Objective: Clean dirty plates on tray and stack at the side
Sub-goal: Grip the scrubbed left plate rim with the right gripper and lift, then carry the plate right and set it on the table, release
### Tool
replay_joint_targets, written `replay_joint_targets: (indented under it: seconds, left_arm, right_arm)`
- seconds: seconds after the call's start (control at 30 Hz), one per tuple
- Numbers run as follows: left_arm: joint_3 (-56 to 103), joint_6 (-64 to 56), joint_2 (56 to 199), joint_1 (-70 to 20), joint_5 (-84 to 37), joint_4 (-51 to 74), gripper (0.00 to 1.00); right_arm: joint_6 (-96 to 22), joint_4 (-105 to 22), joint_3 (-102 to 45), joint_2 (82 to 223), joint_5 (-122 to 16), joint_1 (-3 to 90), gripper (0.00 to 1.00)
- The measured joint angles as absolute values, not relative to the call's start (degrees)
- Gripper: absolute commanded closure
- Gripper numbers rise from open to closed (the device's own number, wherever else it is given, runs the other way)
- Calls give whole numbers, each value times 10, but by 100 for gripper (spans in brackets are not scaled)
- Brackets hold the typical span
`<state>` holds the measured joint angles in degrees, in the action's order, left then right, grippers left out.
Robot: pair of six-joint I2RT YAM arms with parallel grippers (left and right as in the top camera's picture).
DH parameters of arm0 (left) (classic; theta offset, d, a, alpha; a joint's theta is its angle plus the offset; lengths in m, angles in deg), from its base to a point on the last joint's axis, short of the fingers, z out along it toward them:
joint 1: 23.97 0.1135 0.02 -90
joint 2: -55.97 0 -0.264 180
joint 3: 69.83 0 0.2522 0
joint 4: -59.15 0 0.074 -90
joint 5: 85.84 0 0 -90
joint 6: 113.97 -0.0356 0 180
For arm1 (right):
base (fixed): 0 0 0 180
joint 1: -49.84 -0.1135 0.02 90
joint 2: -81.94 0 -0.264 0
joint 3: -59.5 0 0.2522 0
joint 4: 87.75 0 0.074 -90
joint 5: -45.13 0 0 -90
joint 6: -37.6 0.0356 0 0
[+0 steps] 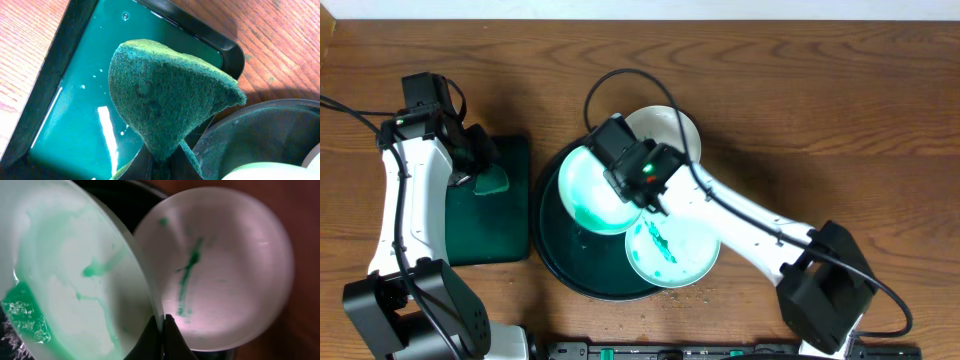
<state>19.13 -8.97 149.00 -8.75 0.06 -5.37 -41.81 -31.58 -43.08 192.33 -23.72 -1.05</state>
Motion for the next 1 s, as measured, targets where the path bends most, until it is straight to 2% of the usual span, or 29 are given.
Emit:
replay_joint_targets:
  seconds: [0.2, 0.5, 0.83, 1.0]
  left_arm:
    - [191, -90, 1490, -88, 1, -53, 92]
    - [191, -90, 1490, -88, 1, -54, 92]
    - [191, -90, 1490, -88, 1, -54, 92]
    - [191, -90, 1490, -88, 1, -54, 92]
  right_arm:
    - [-431, -330, -431, 1922, -47, -72, 99]
    - [-515, -433, -430, 1889, 144, -143, 99]
    - [-575, -463, -430, 1827, 199, -164, 99]
    - [-537, -383, -430, 1826, 145, -157, 99]
